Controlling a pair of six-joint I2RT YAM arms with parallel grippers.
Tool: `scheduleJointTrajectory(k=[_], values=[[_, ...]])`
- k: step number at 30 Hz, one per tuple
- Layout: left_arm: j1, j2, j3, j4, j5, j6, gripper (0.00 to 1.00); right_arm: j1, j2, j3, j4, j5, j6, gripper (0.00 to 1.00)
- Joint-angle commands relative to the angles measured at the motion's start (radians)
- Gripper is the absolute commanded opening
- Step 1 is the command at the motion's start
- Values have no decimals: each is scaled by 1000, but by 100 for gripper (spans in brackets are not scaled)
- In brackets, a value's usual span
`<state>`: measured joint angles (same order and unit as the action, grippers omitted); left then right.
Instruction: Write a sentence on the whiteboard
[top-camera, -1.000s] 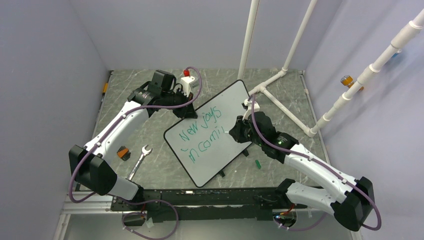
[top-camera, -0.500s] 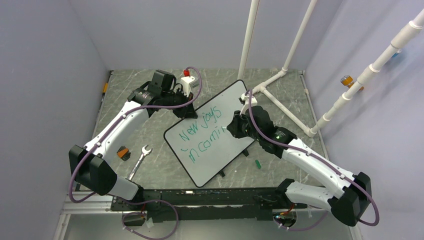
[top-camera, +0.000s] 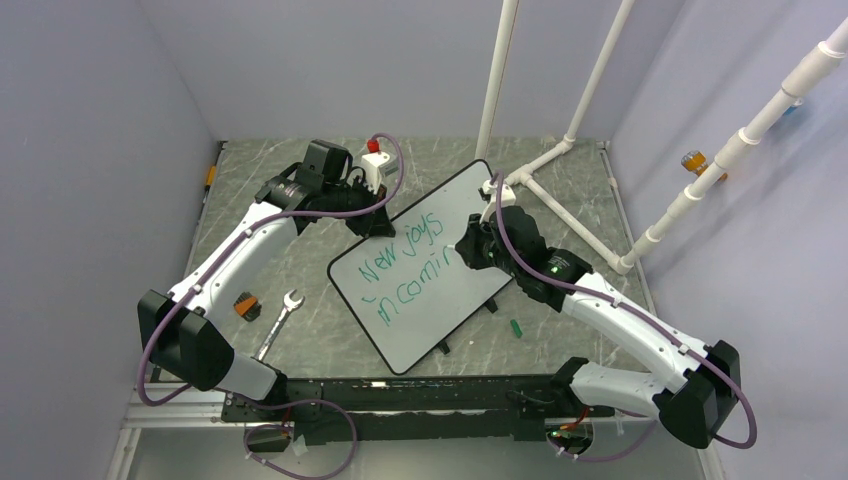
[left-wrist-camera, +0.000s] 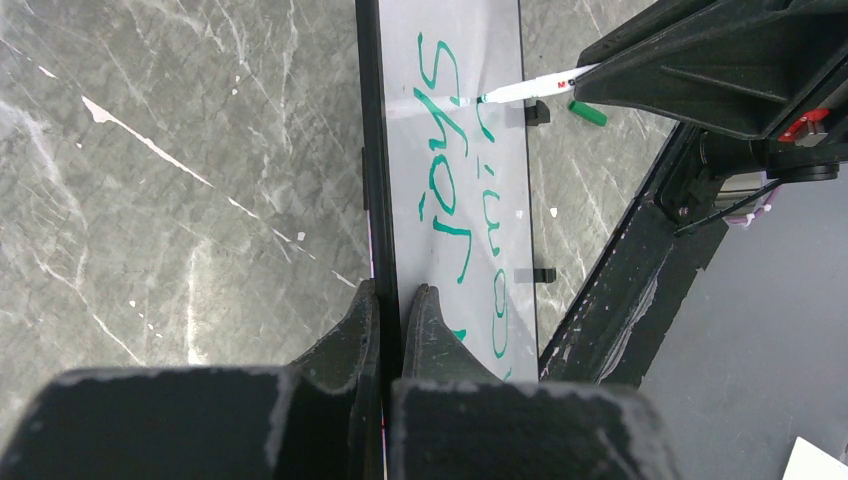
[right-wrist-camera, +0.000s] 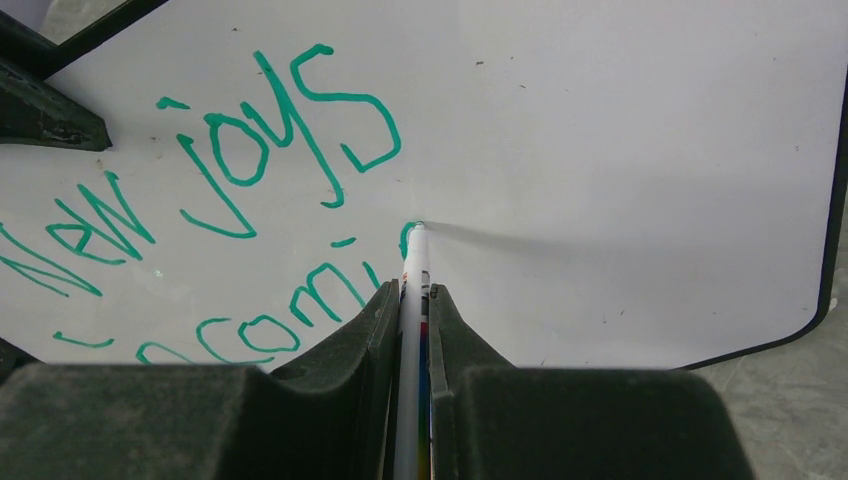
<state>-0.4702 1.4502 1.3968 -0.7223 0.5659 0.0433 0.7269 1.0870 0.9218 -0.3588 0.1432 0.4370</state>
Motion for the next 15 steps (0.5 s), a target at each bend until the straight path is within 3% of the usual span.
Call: scheduleJointTrajectory(k=[1,15], values=[[-19,-7,-13,5,-101,133,0,-5,-5,3,-4,39,-2,0],[-20,-7,-13,6,-104,133,0,-6,-53,-75,0,20,30,0]])
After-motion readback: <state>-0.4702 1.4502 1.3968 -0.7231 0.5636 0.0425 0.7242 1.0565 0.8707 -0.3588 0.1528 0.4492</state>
